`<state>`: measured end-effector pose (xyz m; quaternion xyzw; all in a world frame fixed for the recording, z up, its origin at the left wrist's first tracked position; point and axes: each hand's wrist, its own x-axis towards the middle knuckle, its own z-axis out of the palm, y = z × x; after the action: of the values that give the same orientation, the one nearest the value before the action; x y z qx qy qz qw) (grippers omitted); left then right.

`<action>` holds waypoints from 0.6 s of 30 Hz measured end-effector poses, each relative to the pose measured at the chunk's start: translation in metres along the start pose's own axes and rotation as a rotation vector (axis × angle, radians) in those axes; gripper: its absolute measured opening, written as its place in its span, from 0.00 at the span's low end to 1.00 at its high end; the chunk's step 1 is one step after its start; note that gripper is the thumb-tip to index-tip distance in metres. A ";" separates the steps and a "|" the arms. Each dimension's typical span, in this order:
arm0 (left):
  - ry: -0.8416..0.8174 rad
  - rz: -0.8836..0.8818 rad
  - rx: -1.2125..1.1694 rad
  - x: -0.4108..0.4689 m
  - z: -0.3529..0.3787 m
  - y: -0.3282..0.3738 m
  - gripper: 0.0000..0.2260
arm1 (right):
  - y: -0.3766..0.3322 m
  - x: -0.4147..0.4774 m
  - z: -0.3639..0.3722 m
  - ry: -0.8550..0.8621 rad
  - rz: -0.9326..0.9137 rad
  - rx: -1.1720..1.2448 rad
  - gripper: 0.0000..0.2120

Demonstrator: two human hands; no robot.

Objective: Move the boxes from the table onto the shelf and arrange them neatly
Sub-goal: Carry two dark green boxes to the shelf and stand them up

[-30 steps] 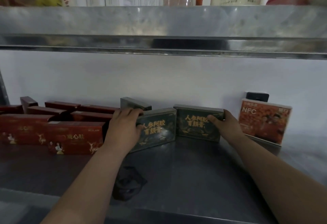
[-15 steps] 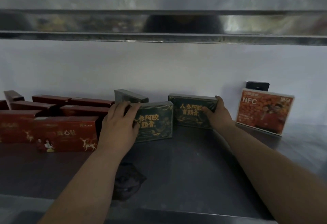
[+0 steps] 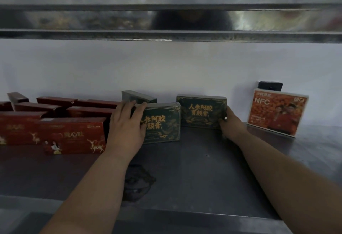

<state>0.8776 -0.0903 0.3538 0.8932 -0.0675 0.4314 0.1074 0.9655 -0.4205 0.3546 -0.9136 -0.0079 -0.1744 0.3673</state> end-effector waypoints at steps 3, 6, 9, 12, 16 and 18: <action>0.039 0.020 0.011 -0.002 -0.003 0.002 0.29 | 0.004 -0.002 -0.001 -0.108 0.036 -0.133 0.26; 0.138 0.051 0.006 -0.002 -0.012 0.012 0.23 | 0.008 -0.006 -0.003 -0.188 0.075 -0.282 0.23; 0.103 0.123 -0.076 -0.008 -0.024 0.030 0.15 | 0.015 -0.016 -0.008 -0.245 0.087 -0.439 0.21; -0.250 0.145 -0.184 -0.021 -0.031 0.049 0.10 | 0.015 -0.037 -0.012 -0.315 0.015 -0.526 0.23; -0.703 0.117 -0.183 -0.044 -0.034 0.068 0.20 | 0.009 -0.078 -0.013 -0.402 0.000 -0.617 0.27; -0.844 0.145 -0.180 -0.053 -0.039 0.076 0.26 | 0.001 -0.104 -0.018 -0.448 -0.024 -0.687 0.31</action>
<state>0.7994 -0.1522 0.3461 0.9712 -0.2055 0.0273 0.1174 0.8619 -0.4219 0.3320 -0.9983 -0.0395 0.0320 0.0278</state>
